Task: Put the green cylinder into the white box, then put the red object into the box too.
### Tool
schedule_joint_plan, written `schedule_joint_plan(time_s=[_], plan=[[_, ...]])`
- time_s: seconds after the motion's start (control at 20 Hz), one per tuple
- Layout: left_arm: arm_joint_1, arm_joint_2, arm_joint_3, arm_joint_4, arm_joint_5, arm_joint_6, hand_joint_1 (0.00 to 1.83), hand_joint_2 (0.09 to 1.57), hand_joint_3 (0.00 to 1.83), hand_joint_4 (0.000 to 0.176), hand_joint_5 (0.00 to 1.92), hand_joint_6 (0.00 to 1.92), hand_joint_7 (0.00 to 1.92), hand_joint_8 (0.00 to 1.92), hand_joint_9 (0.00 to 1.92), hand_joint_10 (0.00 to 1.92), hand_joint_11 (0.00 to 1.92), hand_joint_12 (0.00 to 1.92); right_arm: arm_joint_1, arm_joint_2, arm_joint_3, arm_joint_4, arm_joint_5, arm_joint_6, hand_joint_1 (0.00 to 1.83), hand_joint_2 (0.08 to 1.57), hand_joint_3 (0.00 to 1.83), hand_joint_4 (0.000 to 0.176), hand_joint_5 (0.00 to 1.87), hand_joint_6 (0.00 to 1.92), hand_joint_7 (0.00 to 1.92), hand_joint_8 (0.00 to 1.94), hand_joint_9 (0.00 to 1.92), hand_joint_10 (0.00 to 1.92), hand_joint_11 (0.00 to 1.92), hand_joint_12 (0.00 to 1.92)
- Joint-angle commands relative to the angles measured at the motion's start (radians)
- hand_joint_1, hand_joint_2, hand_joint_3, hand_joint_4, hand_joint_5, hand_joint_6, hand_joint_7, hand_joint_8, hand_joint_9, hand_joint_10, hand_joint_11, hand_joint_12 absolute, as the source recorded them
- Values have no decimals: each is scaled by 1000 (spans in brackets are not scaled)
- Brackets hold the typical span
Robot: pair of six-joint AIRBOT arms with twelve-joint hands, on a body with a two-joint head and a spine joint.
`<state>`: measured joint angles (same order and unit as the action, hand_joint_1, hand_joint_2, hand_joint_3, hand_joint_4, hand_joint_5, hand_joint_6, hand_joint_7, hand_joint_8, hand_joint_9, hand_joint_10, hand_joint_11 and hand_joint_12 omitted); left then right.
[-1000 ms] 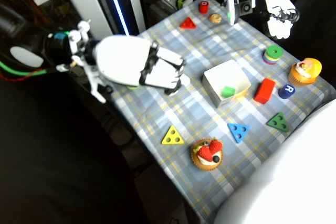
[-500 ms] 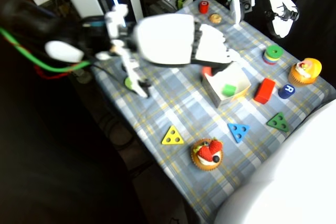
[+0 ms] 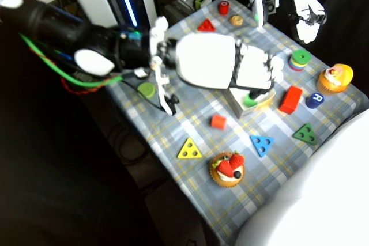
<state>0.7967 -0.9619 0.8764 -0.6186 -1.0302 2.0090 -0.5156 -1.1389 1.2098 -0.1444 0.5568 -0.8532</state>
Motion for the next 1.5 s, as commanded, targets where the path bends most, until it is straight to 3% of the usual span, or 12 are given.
schedule_joint_plan(time_s=[0.0, 0.2, 0.25, 0.35, 0.4, 0.6, 0.7, 0.8, 1.05, 1.15, 1.3, 1.45], plan=[[-3, 2, 0, 43, -113, -11, 654, 1333, 0, 21, 370, 7, 387, 5, 55, 716, 0, 1511, 14, 12, -14, 17, 159, 1, 841, 1236, 0, 0, 167, 201, 256, 242, 11, 1304, 0, 1919], [6, 9, -6, 40, -125, -21, 644, 1332, 0, 21, 374, 5, 393, 3, 29, 816, 0, 1577, -2, 114, -88, 21, 216, 1, 805, 1221, 0, 0, 122, 108, 253, 87, 41, 998, 0, 1722], [12, 12, -10, 37, -132, -21, 636, 1342, 1, 29, 346, 3, 348, 1, 29, 699, 0, 1425, -14, 137, -103, 21, 223, 1, 741, 1238, 2, 0, 94, 51, 224, 25, 40, 849, 0, 1519], [21, 17, -14, 30, -141, -23, 640, 1340, 0, 33, 347, 3, 354, 2, 45, 658, 0, 1398, -39, 166, -118, 23, 227, 1, 683, 1240, 1, 0, 99, 38, 238, 17, 75, 791, 0, 1473], [24, 18, -15, 26, -144, -24, 598, 1342, 1, 22, 343, 1, 359, 3, 63, 665, 0, 1439, -51, 170, -119, 31, 226, 1, 702, 1224, 0, 0, 125, 34, 252, 12, 105, 739, 0, 1477], [30, 23, -18, 20, -146, -25, 537, 1343, 0, 24, 334, 3, 358, 4, 64, 691, 0, 1385, -103, 189, -103, 80, 186, -6, 819, 1217, 0, 0, 152, 17, 233, 0, 97, 677, 0, 1367], [32, 23, -18, 19, -147, -25, 537, 1353, 0, 30, 334, 5, 349, 3, 36, 647, 0, 1256, -106, 188, -92, 116, 131, -67, 824, 1235, 1, 0, 142, 4, 253, 5, 8, 893, 0, 1570], [35, 23, -19, 16, -147, -27, 580, 1350, 0, 40, 336, 5, 340, 0, 4, 659, 0, 1261, -106, 180, -79, 166, 71, -150, 828, 1208, 0, 0, 208, 31, 322, 27, 94, 901, 0, 1578], [43, 23, -19, 10, -154, -38, 636, 1347, 0, 45, 341, 4, 351, 3, 20, 696, 0, 1324, -96, 115, -2, 194, -37, -178, 877, 1199, 0, 0, 227, 40, 338, 25, 0, 1115, 0, 1808], [45, 23, -19, 8, -155, -39, 661, 1334, 0, 31, 351, 7, 365, 6, 37, 696, 0, 1361, -82, 83, 24, 194, -82, -204, 927, 1213, 1, 0, 218, 43, 352, 33, 0, 1049, 0, 1627], [51, 23, -19, 3, -156, -41, 627, 1341, 0, 43, 341, 2, 356, 1, 33, 681, 0, 1334, -72, 39, 66, 193, -127, -207, 907, 1231, 2, 0, 221, 26, 340, 9, 73, 757, 0, 1177], [51, 23, -19, 3, -157, -41, 653, 1337, 0, 34, 351, 4, 361, 1, 17, 694, 0, 1306, -60, 9, 102, 192, -161, -207, 894, 1238, 0, 0, 237, 19, 350, 8, 47, 837, 0, 1230]])
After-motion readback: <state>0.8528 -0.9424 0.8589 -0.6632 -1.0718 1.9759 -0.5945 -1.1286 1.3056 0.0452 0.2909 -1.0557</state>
